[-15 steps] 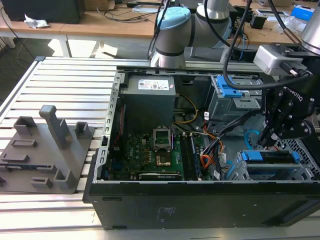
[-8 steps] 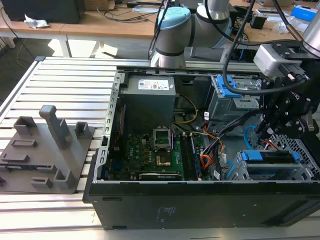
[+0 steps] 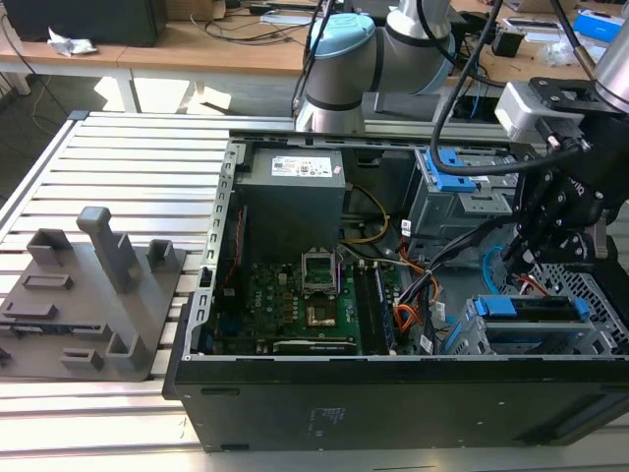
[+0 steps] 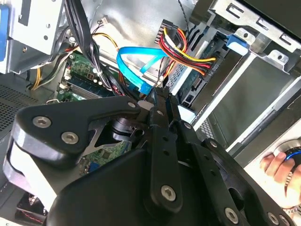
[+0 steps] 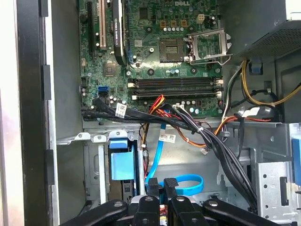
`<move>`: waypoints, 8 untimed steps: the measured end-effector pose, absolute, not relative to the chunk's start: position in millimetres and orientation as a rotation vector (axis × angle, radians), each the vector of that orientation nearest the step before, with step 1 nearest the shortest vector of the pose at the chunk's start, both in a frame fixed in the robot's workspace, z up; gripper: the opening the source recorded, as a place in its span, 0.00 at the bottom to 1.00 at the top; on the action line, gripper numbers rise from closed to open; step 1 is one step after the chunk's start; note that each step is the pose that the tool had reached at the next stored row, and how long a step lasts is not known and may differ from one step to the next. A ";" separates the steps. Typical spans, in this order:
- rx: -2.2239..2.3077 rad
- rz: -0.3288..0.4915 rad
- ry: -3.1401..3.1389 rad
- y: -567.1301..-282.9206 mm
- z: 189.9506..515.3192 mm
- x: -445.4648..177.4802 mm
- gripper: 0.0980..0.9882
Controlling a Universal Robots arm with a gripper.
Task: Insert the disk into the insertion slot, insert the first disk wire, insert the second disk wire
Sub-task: 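Insert the second disk wire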
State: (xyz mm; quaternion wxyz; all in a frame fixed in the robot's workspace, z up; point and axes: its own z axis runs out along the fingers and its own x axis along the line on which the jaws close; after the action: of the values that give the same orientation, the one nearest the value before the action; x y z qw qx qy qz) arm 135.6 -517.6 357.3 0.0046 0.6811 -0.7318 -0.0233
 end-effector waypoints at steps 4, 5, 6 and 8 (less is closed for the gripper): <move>2.133 -0.073 -2.293 -522.5 356.7 137.0 0.07; 2.133 -0.073 -2.292 -525.4 356.6 137.4 0.07; 2.133 -0.073 -2.292 -527.1 356.5 137.6 0.07; 2.133 -0.073 -2.292 -531.9 356.2 138.2 0.07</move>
State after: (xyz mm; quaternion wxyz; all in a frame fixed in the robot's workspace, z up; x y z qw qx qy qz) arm 138.2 -531.9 356.2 0.0046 0.6811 -0.7318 -0.0234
